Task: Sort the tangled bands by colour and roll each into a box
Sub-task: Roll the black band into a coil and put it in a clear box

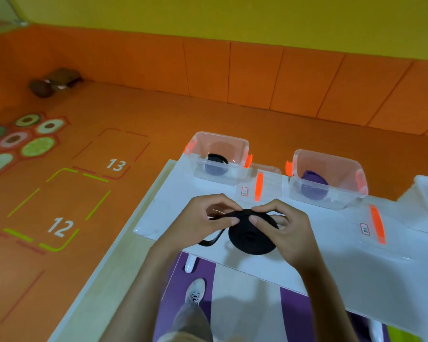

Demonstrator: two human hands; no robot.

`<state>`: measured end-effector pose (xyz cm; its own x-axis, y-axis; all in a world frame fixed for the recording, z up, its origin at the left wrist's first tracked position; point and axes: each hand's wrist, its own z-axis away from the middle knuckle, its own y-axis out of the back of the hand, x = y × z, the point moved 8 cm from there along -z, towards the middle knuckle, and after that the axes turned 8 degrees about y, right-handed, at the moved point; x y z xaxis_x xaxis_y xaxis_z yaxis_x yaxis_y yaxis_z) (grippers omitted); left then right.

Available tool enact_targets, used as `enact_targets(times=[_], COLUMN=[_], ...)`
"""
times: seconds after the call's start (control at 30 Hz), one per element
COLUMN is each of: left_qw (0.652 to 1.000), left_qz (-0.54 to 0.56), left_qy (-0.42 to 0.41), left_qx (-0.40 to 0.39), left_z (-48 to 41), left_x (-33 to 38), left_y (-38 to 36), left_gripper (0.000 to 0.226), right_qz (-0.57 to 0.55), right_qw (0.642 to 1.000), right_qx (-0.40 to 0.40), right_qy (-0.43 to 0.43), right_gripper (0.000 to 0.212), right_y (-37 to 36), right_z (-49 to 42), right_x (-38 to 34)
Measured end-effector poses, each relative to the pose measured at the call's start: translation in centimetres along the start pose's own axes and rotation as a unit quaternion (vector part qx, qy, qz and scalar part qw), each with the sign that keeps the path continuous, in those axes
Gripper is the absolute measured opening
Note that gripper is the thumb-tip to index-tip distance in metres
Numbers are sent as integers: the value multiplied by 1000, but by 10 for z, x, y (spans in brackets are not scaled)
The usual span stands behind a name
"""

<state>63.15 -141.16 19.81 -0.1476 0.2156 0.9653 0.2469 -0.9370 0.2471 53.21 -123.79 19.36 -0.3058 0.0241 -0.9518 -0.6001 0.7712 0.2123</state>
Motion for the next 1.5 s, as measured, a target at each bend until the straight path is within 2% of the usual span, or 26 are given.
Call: enact_targets(times=[0.13, 0.37, 0.57, 0.67, 0.83, 1.03, 1.13, 1.3, 1.43, 1.5], left_qw=[1000, 997, 989, 987, 987, 986, 986, 978, 979, 979], left_qz=[28, 66, 125, 139, 146, 141, 148, 201, 193, 188], left_qy=[9, 13, 19, 19, 62, 47, 42, 50, 62, 73], left_qx=[9, 44, 80, 82, -21, -78, -64, 3, 6, -6], left_z=[-15, -57, -97, -118, -148, -177, -186, -196, -203, -205], left_x=[-13, -28, -42, -48, -63, -59, -62, -72, -76, -81], left_y=[28, 93, 148, 165, 192, 209, 215, 219, 221, 223], left_gripper=[16, 15, 15, 14, 17, 42, 39, 20, 17, 17], right_qz=[-4, -12, -7, -35, -28, -76, -30, -20, -19, -37], right_qw=[1000, 999, 994, 997, 999, 994, 997, 999, 995, 991], right_qx=[13, -24, -108, -69, -2, 63, 48, 42, 98, 130], right_qy=[24, 47, -10, -4, 17, 34, 46, 1, 11, 7], right_gripper=[22, 26, 39, 40, 50, 33, 34, 31, 34, 30], right_y=[-19, -60, -89, -94, -107, -112, -116, -124, -123, -122], right_z=[-32, -106, -160, -180, -210, -230, -233, -237, -242, -244], right_x=[-1, -1, 12, 11, 15, 21, 21, 34, 34, 33])
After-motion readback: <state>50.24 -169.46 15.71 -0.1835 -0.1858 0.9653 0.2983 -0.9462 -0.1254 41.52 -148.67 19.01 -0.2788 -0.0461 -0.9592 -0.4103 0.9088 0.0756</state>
